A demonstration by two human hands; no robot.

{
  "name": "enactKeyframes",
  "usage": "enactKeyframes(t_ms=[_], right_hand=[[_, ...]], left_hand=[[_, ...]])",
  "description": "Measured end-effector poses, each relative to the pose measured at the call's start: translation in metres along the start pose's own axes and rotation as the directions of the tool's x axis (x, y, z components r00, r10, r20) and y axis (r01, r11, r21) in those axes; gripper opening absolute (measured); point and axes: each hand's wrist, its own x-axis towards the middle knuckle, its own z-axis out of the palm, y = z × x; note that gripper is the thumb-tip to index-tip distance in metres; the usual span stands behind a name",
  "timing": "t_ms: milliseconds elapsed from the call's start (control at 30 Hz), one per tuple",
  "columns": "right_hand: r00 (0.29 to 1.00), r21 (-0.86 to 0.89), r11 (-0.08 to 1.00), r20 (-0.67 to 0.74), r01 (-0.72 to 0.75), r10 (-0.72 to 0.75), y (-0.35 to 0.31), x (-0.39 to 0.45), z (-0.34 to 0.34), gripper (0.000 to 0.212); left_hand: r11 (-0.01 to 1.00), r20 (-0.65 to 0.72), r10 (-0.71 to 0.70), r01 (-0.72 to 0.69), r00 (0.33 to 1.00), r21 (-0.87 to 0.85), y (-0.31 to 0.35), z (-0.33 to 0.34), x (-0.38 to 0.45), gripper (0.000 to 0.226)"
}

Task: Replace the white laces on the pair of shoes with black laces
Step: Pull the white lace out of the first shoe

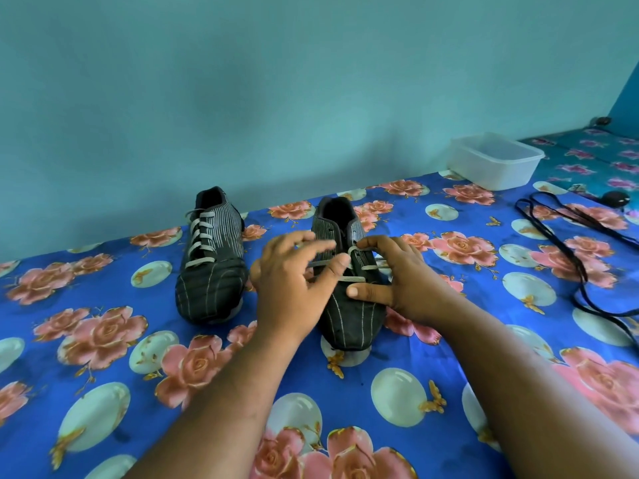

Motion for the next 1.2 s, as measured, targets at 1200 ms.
enactKeyframes(t_ms=[1200], right_hand=[[1.0, 0.004, 1.0, 0.028, 0.012, -0.012, 0.003, 0.001, 0.0, 0.079]], left_hand=[[0.79, 0.121, -0.477, 0.484, 0.871, -0.377, 0.007, -0.001, 0.001, 0.021]])
